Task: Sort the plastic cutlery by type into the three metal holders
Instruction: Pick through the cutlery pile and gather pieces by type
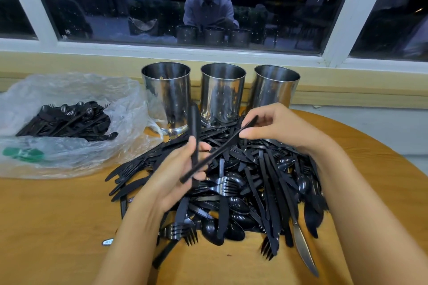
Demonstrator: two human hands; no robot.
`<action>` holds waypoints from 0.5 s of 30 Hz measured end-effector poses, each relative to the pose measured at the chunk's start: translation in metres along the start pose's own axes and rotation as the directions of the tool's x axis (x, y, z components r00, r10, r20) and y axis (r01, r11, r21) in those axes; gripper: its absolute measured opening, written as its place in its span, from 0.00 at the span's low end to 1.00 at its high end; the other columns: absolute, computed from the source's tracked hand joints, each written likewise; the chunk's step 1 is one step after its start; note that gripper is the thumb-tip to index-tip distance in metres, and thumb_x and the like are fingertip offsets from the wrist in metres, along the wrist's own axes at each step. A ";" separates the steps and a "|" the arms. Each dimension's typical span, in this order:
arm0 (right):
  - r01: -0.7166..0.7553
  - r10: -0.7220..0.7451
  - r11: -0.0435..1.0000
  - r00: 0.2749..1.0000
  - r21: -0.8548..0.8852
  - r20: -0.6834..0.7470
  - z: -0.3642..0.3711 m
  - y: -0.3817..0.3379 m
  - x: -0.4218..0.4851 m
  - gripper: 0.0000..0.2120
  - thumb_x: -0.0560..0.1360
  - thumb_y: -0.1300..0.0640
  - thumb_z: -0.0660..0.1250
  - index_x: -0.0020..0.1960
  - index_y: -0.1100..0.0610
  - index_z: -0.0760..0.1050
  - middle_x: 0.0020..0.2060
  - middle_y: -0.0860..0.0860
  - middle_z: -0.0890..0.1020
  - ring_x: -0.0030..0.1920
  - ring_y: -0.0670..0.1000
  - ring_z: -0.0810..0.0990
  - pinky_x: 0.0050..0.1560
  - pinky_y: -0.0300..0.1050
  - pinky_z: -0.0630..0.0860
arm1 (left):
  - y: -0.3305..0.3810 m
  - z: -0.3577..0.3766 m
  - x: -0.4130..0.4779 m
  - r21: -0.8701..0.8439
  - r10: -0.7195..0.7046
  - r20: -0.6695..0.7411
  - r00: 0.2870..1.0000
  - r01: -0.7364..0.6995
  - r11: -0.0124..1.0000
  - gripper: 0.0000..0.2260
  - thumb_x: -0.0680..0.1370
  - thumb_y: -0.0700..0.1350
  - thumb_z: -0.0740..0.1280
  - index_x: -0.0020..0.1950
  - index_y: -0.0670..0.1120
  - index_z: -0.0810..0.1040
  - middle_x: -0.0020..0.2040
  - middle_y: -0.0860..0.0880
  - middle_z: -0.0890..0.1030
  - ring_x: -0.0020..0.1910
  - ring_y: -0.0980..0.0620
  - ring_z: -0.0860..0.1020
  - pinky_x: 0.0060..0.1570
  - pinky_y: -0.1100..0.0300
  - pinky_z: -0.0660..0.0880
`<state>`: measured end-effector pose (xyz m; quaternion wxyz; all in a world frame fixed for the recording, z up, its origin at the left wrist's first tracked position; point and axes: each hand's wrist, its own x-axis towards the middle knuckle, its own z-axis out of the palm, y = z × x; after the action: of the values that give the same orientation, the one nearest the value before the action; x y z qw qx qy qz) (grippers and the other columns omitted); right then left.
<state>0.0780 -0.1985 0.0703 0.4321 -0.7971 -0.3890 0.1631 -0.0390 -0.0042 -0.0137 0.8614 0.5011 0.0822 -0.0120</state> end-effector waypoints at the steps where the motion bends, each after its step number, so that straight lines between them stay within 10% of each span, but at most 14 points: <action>1: -0.014 0.014 1.000 1.000 -0.013 0.017 0.002 0.001 0.002 0.07 0.71 0.54 0.74 0.42 0.58 0.81 0.36 0.57 0.80 0.37 0.46 0.76 0.41 0.31 0.73 | -0.001 0.005 -0.002 0.042 -0.054 0.076 0.996 0.051 0.998 0.18 0.81 0.55 0.57 0.51 0.40 0.75 0.38 0.47 0.75 0.32 0.55 0.69 0.29 0.66 0.69; 5: -0.039 0.041 0.999 0.996 0.023 -0.073 0.011 0.007 0.007 0.19 0.73 0.51 0.73 0.41 0.67 0.73 0.31 0.54 0.76 0.32 0.45 0.73 0.37 0.31 0.72 | -0.007 0.016 -0.006 0.162 -0.116 0.219 0.969 0.081 0.983 0.17 0.81 0.55 0.60 0.56 0.41 0.74 0.40 0.47 0.78 0.35 0.56 0.69 0.33 0.65 0.67; 15: 0.039 -0.008 0.985 0.984 0.167 -0.179 0.028 0.013 0.001 0.11 0.72 0.59 0.74 0.45 0.57 0.71 0.29 0.48 0.78 0.30 0.44 0.74 0.37 0.34 0.73 | -0.015 0.027 -0.010 0.157 -0.151 0.277 0.949 0.110 0.981 0.13 0.83 0.50 0.57 0.51 0.42 0.74 0.35 0.49 0.67 0.33 0.54 0.65 0.34 0.63 0.67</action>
<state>0.0682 -0.1860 0.0438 0.5330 -0.7642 -0.3431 0.1188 -0.0466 -0.0356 -0.0124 0.8243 0.5465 -0.0119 -0.1473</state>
